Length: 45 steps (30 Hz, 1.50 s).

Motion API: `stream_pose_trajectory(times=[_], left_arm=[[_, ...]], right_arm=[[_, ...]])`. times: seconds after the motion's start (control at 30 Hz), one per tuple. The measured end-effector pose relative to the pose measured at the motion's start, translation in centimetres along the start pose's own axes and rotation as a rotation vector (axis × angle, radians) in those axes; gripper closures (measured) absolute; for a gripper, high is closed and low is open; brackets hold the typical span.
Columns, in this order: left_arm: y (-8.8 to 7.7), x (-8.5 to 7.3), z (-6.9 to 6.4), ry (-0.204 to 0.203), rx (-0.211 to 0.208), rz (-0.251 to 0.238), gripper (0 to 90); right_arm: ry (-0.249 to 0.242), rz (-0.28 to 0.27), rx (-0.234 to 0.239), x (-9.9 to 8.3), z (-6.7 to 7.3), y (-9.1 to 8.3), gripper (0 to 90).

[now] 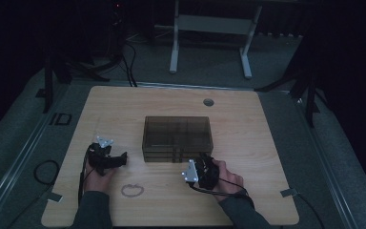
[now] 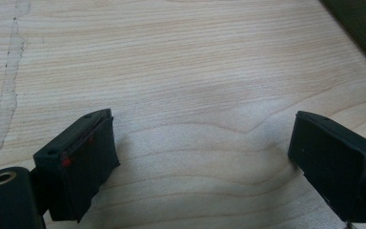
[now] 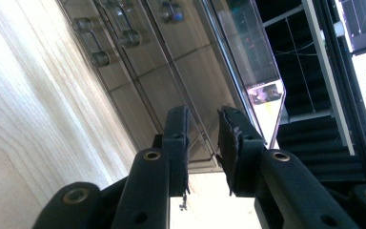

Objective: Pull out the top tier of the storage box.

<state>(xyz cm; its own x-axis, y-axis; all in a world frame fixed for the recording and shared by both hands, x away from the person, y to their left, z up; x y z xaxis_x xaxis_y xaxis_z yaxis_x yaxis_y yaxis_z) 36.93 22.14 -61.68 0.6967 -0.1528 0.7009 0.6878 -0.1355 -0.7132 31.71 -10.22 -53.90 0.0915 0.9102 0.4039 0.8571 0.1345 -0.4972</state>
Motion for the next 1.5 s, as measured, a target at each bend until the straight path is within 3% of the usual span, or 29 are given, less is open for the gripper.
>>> stream_pose_trajectory(times=[0.43, 1.5], left_arm=[[0.0, 0.0, 0.0, 0.000, 0.000, 0.000, 9.2], [0.0, 0.0, 0.0, 0.000, -0.001, 0.000, 9.2]], right_arm=[[-0.067, 0.003, -0.036, 0.8, 0.4, 0.2, 74.7], [-0.137, -0.003, -0.065, 1.8, 1.2, 0.8, 74.4]])
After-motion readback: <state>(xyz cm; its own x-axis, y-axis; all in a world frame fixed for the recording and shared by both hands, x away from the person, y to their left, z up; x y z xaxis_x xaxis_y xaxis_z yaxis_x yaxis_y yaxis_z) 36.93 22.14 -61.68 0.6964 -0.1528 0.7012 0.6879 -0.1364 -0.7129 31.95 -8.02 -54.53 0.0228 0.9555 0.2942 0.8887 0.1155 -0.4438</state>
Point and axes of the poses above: each handheld gripper's, and its own axes: y roughly forward along the jaws, x roughly out of its top, z roughly to its left, the point moved 6 cm from there along y, roughly forward along the jaws, and after that the axes turned 2 degrees about y, right-handed, at the moved point
